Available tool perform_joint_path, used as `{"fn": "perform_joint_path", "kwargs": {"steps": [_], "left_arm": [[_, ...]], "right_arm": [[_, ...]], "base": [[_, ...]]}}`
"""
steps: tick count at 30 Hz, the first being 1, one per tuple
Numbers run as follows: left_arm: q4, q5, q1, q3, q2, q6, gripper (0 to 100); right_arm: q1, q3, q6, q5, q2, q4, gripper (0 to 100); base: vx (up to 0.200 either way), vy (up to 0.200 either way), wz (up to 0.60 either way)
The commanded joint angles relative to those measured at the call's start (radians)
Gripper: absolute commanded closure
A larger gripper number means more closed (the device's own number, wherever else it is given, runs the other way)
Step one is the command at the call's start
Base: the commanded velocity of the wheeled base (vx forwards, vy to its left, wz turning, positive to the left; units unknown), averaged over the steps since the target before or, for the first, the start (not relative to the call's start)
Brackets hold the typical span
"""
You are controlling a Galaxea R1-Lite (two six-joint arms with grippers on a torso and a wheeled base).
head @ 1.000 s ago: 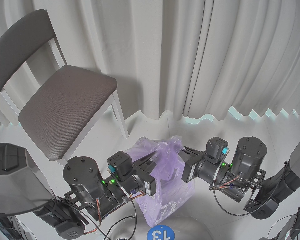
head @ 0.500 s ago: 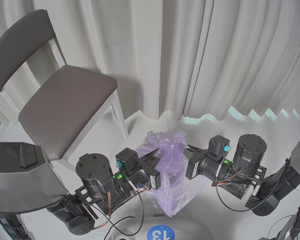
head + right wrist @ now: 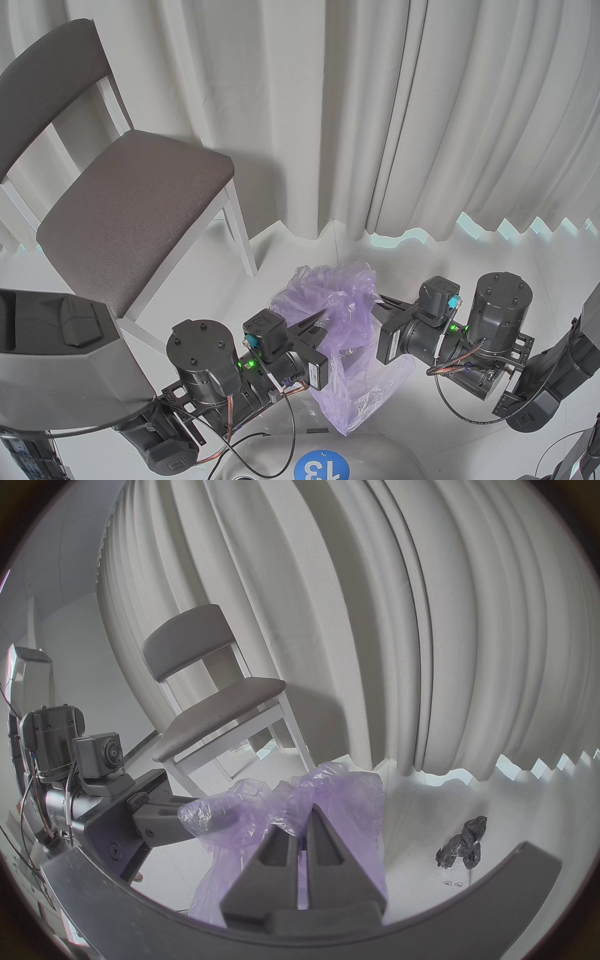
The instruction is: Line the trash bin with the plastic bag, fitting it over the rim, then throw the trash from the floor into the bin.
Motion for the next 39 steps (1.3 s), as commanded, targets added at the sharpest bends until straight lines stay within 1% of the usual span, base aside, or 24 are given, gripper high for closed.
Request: {"fn": "perform_joint_path", "kwargs": {"steps": [1,8,15,19,23,25,31,36,39], "left_arm": [[-0.016,0.001,-0.011,0.009,0.013,0.002,100],[-0.016,0.001,-0.022,0.032,0.001,0.013,100],[-0.016,0.001,-0.025,0.035,-0.010,0.014,100],[-0.016,0.001,-0.040,0.039,-0.021,0.014,100],[-0.016,0.001,-0.053,0.039,-0.025,0.013,100],[-0.016,0.001,-0.063,0.039,-0.036,0.013,100],[-0.016,0.001,-0.086,0.039,-0.044,0.010,100],[-0.016,0.001,-0.080,0.035,-0.028,0.010,100],[-0.014,0.001,-0.062,0.022,-0.016,0.010,100]], "right_arm": [[0.000,0.015,-0.012,0.000,-0.005,0.010,100],[0.003,0.017,-0.019,0.002,-0.058,0.110,100],[0.007,0.029,-0.025,0.003,-0.070,0.121,100],[0.007,0.034,-0.031,0.003,-0.084,0.129,100],[0.010,0.029,-0.031,0.007,-0.116,0.179,100],[0.013,0.018,-0.031,0.011,-0.150,0.231,100],[0.007,0.011,-0.031,0.014,-0.208,0.280,100],[0.007,0.008,-0.025,0.014,-0.193,0.285,100],[0.007,0.002,-0.017,0.017,-0.144,0.276,100]], "base": [[0.000,0.000,0.00],[0.000,0.000,0.00],[0.000,0.000,0.00],[0.000,0.000,0.00],[0.000,0.000,0.00],[0.000,0.000,0.00],[0.000,0.000,0.00],[0.000,0.000,0.00],[0.000,0.000,0.00]]}}
